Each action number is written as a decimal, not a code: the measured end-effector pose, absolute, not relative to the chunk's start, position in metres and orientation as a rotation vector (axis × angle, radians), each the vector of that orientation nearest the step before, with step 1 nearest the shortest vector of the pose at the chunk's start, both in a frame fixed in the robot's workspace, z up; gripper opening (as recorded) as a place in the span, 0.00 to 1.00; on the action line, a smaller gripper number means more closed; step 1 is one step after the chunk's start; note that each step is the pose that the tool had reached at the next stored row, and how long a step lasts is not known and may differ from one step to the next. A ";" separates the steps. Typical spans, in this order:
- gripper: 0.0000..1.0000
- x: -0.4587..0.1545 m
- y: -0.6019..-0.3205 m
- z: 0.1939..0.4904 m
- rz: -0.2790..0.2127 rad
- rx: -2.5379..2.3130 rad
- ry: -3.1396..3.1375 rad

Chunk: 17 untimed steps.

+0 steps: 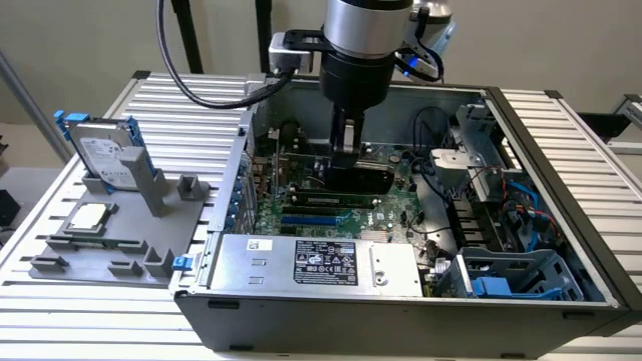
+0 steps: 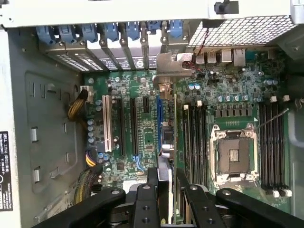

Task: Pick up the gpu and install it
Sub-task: 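Insert the gpu into the slot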

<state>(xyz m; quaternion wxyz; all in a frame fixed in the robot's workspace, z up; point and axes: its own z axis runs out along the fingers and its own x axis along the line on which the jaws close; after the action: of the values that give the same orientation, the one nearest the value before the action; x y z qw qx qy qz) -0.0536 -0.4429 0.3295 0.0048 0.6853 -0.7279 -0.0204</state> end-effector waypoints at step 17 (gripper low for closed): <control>0.00 -0.081 -0.450 0.299 -0.054 2.173 -2.266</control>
<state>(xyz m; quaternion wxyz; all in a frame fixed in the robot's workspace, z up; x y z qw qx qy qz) -0.0808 -0.4498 0.2987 0.0008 0.6921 -0.7216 -0.0172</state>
